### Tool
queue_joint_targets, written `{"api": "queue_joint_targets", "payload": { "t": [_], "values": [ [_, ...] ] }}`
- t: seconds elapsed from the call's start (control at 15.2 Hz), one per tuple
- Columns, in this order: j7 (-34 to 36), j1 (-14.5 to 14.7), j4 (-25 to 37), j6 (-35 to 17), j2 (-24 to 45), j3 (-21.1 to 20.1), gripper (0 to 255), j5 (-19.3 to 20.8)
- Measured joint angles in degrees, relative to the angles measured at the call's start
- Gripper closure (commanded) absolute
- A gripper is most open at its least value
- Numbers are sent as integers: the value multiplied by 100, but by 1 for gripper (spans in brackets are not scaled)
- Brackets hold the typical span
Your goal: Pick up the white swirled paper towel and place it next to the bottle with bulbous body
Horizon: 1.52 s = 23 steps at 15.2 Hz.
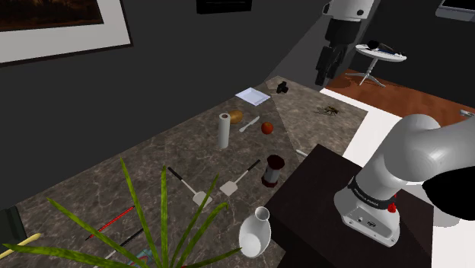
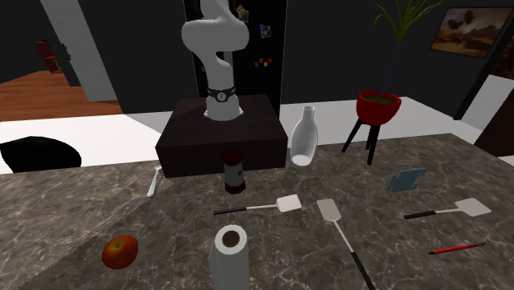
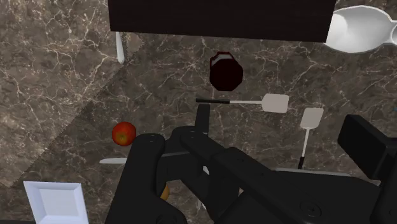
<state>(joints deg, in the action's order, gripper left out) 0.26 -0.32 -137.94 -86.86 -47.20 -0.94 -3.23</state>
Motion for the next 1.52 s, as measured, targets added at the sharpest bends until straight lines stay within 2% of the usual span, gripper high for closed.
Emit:
{"api": "queue_joint_targets", "payload": {
  "t": [0.13, 0.26, 0.86, 1.52],
  "values": [
    [-1, -1, -12, -96, 82, -6, 0, 0],
    [2, -2, -82, -409, 308, -29, 0, 1],
    [8, -36, -52, -2123, 1933, -122, 0, 55],
    [114, -76, 739, -3611, 4079, -203, 0, 214]
  ]
}}
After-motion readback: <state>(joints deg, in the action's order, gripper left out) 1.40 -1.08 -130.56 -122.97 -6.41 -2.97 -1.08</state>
